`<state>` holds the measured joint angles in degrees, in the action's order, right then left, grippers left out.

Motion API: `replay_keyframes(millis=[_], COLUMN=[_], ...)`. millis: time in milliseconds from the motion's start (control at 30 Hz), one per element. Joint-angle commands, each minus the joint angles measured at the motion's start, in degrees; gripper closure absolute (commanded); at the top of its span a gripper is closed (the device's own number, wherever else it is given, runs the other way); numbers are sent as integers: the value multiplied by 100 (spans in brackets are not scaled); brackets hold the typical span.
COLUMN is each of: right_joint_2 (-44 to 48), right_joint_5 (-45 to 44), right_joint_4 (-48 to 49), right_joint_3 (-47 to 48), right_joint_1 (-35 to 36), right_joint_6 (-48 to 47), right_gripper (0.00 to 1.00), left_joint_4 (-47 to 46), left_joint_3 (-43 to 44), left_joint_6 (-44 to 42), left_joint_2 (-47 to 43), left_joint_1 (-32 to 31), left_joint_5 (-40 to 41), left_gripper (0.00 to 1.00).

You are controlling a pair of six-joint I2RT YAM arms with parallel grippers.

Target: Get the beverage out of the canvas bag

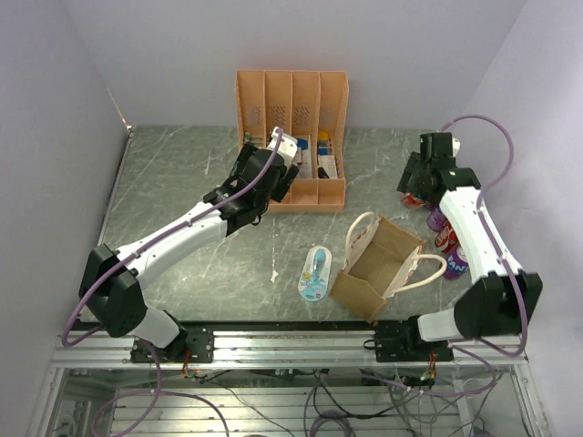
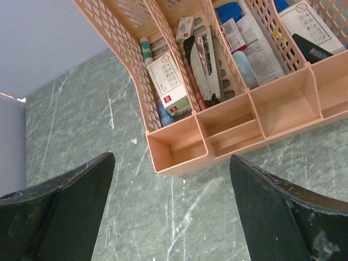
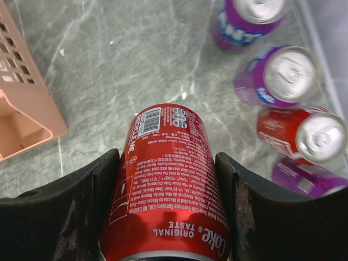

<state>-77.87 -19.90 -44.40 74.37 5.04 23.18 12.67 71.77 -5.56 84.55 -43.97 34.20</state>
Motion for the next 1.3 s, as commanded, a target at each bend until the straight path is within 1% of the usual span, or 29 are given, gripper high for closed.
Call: replay_keyframes(millis=[0, 100, 200, 267, 400, 467, 567, 867, 1000, 1133, 1233, 1267], right_joint_2=[-575, -1078, -1668, -2039, -2582, -2797, -2989, -3344, -3448, -3519, -3564, -3562], right_joint_5=[795, 656, 694, 861, 1475, 1612, 1695, 1524, 1522, 1497, 1492, 1494], right_joint_4=[465, 355, 84, -49, -305, -485, -577, -697, -694, -652, -653, -643], right_joint_3=[409, 560, 854, 1025, 1393, 1512, 1542, 1517, 1508, 1442, 1425, 1412], right_joint_1=[-137, -169, -188, -245, -406, -440, -466, -490, -553, -582, -580, -583], right_joint_6=[-231, -305, -439, -472, -623, -723, -831, -972, -998, -1018, -1025, -1040], right_gripper=[100, 99, 94, 94, 94, 94, 94, 93, 92, 86, 76, 72], left_joint_4=[-52, -52, -42, -31, -35, -28, -19, -10, -4, 4, 15, 15], left_joint_3=[222, 231, 237, 245, 258, 263, 268, 285, 290, 292, 303, 298], left_joint_6=[10, 11, 27, 29, 29, 33, 46, 69, 82, 101, 104, 107], left_joint_2=[72, 83, 95, 108, 147, 157, 158, 149, 149, 149, 149, 143], left_joint_1=[-2, -2, 1, -3, -2, 0, 4, -5, 3, 7, -2, 7], left_joint_5=[-64, -86, -112, -138, -141, -149, -173, -229, -258, -286, -310, -314], left_gripper=[3, 3, 3, 3, 3, 3, 3, 3, 3, 3, 3, 3])
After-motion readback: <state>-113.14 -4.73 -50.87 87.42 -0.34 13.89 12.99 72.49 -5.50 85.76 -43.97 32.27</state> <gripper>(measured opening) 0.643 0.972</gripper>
